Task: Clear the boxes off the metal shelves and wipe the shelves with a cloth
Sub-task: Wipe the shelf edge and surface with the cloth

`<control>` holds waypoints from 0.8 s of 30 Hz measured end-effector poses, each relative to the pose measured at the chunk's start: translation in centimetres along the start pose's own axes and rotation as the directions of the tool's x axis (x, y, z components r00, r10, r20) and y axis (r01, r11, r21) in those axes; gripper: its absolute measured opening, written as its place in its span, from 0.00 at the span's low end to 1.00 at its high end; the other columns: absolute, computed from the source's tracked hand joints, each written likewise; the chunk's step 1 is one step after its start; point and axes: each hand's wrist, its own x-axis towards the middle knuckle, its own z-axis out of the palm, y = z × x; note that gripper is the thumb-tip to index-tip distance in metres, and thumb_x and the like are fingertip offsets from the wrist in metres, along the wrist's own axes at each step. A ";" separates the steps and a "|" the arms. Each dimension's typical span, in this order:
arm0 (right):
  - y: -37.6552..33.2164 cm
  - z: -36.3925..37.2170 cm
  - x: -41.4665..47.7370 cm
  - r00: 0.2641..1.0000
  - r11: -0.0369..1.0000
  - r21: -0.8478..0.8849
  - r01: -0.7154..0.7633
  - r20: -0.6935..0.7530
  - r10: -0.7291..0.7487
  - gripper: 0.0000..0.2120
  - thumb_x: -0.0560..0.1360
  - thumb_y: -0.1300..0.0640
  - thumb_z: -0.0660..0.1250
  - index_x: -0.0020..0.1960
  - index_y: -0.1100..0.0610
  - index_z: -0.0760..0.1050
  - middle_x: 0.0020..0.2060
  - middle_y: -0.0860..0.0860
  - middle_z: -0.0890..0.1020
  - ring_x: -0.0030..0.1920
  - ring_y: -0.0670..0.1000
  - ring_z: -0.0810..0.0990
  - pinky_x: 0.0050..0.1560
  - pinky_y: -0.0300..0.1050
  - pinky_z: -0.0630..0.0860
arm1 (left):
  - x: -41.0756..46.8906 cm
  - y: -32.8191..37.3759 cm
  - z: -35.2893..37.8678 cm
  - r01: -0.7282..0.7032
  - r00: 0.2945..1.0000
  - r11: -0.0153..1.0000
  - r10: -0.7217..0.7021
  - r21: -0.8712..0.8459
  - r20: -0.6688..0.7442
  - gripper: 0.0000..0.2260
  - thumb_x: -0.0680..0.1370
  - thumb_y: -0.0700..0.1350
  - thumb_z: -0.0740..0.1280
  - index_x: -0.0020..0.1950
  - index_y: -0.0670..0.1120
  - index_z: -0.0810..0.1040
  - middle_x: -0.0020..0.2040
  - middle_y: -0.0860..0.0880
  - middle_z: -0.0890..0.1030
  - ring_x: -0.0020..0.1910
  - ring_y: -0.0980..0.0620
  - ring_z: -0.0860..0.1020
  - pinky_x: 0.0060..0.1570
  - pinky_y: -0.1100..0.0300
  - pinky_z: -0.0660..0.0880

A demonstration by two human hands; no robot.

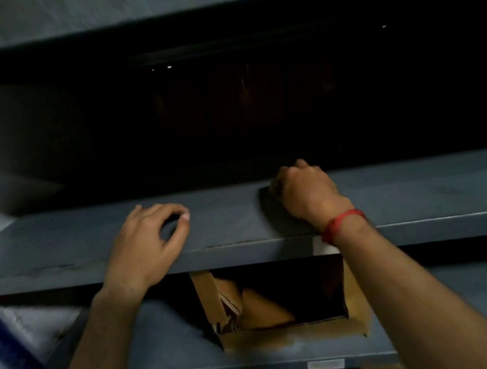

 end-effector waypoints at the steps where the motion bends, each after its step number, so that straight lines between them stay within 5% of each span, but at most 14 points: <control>1: -0.5 -0.2 -1.7 1.000 1.000 -0.019 -0.010 -0.012 0.010 0.17 0.82 0.55 0.59 0.69 0.57 0.72 0.66 0.58 0.71 0.65 0.62 0.72 0.63 0.51 0.71 | 0.1 1.1 0.5 -0.014 1.000 1.000 0.014 -0.015 -0.020 0.17 0.80 0.57 0.57 0.56 0.50 0.81 0.54 0.53 0.83 0.56 0.49 0.78 0.68 0.56 0.64; 5: -5.3 -0.2 -7.3 0.980 0.981 0.046 0.189 -0.067 -0.185 0.19 0.81 0.57 0.59 0.71 0.57 0.69 0.65 0.56 0.73 0.64 0.60 0.72 0.61 0.48 0.71 | 1.0 6.0 3.1 -0.077 0.992 0.993 0.067 -0.090 -0.102 0.16 0.82 0.50 0.55 0.59 0.48 0.80 0.53 0.50 0.83 0.54 0.49 0.79 0.70 0.46 0.67; 8: -7.3 0.8 -5.7 0.951 0.937 0.165 0.308 -0.073 -0.300 0.21 0.81 0.58 0.58 0.74 0.55 0.66 0.62 0.56 0.74 0.62 0.61 0.73 0.59 0.49 0.71 | 1.3 6.8 3.9 -0.002 0.985 0.979 -0.033 -0.205 -0.169 0.15 0.83 0.49 0.54 0.60 0.48 0.78 0.52 0.49 0.82 0.53 0.48 0.78 0.61 0.45 0.74; 10: -6.9 1.7 -2.1 0.957 0.946 0.143 0.291 -0.037 -0.289 0.19 0.82 0.57 0.58 0.73 0.54 0.69 0.62 0.57 0.73 0.62 0.62 0.74 0.59 0.50 0.72 | 1.2 6.6 3.9 0.016 0.990 0.982 -0.042 -0.189 -0.133 0.16 0.83 0.52 0.54 0.62 0.49 0.77 0.54 0.48 0.82 0.55 0.47 0.78 0.57 0.45 0.76; 16: 2.9 0.8 5.5 1.000 1.000 -0.011 0.020 -0.002 -0.020 0.14 0.80 0.51 0.62 0.63 0.46 0.80 0.61 0.55 0.81 0.61 0.60 0.80 0.63 0.53 0.77 | 1.4 6.2 3.8 -0.006 1.000 0.996 0.006 -0.088 0.002 0.22 0.80 0.60 0.54 0.61 0.49 0.79 0.57 0.50 0.83 0.59 0.49 0.78 0.77 0.48 0.57; 21: 8.1 -1.9 1.3 0.988 0.986 -0.073 -0.152 -0.037 0.149 0.15 0.81 0.51 0.62 0.67 0.50 0.75 0.64 0.57 0.76 0.63 0.61 0.75 0.63 0.53 0.72 | 1.5 6.6 3.8 0.005 1.000 0.999 -0.005 -0.054 0.004 0.20 0.79 0.56 0.55 0.63 0.49 0.79 0.57 0.48 0.83 0.59 0.46 0.77 0.78 0.48 0.54; 24: 4.0 -2.1 -4.8 0.995 0.996 0.019 -0.092 -0.033 0.093 0.15 0.80 0.52 0.62 0.65 0.51 0.77 0.62 0.56 0.75 0.61 0.61 0.76 0.62 0.51 0.73 | 1.5 7.1 3.9 -0.019 1.000 0.997 0.020 -0.078 0.006 0.16 0.82 0.51 0.56 0.66 0.50 0.77 0.59 0.47 0.83 0.60 0.47 0.76 0.78 0.48 0.53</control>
